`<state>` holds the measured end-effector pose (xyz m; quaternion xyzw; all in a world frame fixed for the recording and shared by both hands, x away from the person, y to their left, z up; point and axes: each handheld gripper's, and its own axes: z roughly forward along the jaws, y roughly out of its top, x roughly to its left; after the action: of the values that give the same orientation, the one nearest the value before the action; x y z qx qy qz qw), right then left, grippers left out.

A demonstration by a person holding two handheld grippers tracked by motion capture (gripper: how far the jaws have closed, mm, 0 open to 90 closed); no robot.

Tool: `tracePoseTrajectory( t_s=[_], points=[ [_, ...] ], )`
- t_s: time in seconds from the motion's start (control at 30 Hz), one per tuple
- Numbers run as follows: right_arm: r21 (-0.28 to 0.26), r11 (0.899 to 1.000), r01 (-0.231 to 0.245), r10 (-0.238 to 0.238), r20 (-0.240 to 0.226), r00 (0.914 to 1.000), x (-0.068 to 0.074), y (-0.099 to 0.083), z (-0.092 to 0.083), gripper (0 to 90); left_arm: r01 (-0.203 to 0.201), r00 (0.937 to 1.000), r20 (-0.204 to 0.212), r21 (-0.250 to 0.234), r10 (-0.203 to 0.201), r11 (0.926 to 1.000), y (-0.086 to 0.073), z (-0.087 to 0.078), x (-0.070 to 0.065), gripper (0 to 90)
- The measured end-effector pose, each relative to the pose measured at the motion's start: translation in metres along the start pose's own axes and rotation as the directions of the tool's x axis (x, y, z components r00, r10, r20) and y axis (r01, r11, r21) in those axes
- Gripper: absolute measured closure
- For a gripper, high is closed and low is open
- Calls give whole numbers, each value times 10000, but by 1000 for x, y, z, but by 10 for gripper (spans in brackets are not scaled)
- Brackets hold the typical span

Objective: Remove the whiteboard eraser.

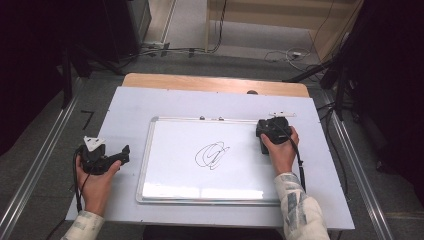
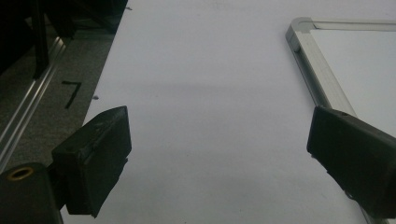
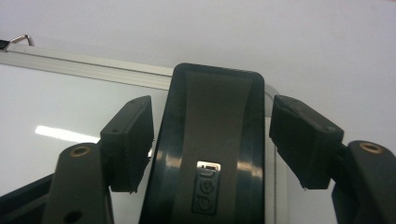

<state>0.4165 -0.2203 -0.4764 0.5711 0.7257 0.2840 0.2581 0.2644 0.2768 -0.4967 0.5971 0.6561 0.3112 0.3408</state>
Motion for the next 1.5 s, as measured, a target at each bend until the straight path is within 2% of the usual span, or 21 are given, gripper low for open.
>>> tracePoseTrajectory(
  t_s=[0.3,0.57,0.73,0.97,1.13,1.27,1.5],
  points=[
    [223,9985,-505,494,466,9977,4,3,8,353,19,10000,0,-8,-19,10000,0,0,0,69],
    [238,9972,-706,691,567,9960,6,2,11,375,31,10000,6,-9,-31,10000,0,0,0,69],
    [201,9977,-655,644,499,9967,6,1,10,381,18,10000,14,-15,-18,10000,0,0,0,69],
    [75,9993,-358,357,131,9993,3,-1,8,387,58,10000,1,-29,-58,10000,0,0,2,69],
    [-161,9991,-386,383,-189,9991,0,-4,6,387,57,10000,-14,-40,-57,10000,0,0,1,69],
    [-130,9989,-452,448,-264,9986,0,-5,6,387,62,10000,-17,-33,-62,10000,0,0,1,69],
    [-74,9994,-345,344,-70,9994,0,-5,5,385,101,9999,-18,-28,-101,9999,0,-1,2,69]
  ],
)
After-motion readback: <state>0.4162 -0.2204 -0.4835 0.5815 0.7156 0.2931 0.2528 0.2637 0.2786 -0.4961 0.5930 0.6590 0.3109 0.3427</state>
